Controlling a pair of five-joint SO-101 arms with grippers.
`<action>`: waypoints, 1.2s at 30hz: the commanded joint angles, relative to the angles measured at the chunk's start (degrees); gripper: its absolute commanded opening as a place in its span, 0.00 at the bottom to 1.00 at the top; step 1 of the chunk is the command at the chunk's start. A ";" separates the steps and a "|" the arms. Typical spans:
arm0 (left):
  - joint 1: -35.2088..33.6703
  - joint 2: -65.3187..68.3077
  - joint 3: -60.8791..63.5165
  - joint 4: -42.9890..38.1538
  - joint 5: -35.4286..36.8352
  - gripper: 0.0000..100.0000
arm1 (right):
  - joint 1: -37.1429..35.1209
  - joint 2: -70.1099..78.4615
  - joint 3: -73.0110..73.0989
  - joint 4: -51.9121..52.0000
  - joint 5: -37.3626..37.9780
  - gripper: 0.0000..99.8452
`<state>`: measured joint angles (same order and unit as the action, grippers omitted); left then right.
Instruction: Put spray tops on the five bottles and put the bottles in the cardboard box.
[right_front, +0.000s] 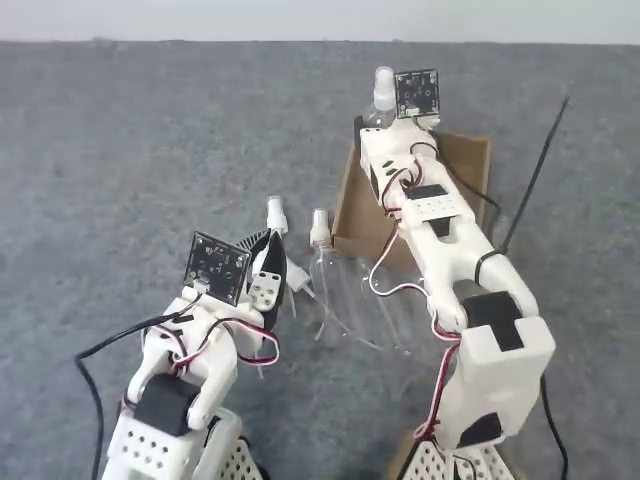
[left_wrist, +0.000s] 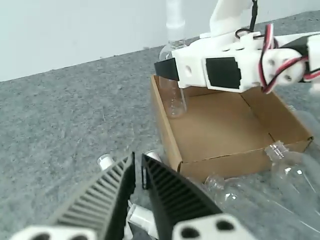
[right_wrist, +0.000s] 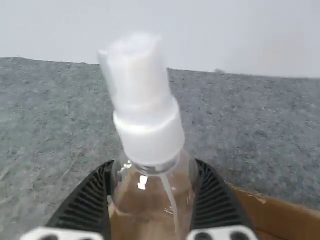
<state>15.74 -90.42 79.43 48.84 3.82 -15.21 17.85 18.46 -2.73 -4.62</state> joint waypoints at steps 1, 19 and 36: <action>0.09 -1.14 -0.57 -1.58 -0.44 0.01 | 0.84 -1.01 -0.70 -1.36 -0.70 0.01; 0.09 -1.14 -0.57 -1.41 -0.44 0.01 | 0.84 2.95 -1.76 -1.80 -0.70 0.01; 0.09 -1.14 -0.48 -1.41 -0.44 0.01 | 0.75 2.95 -1.76 -1.45 -0.70 0.01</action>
<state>15.74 -90.42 79.43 48.84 3.82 -15.21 21.27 18.29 -3.96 -4.62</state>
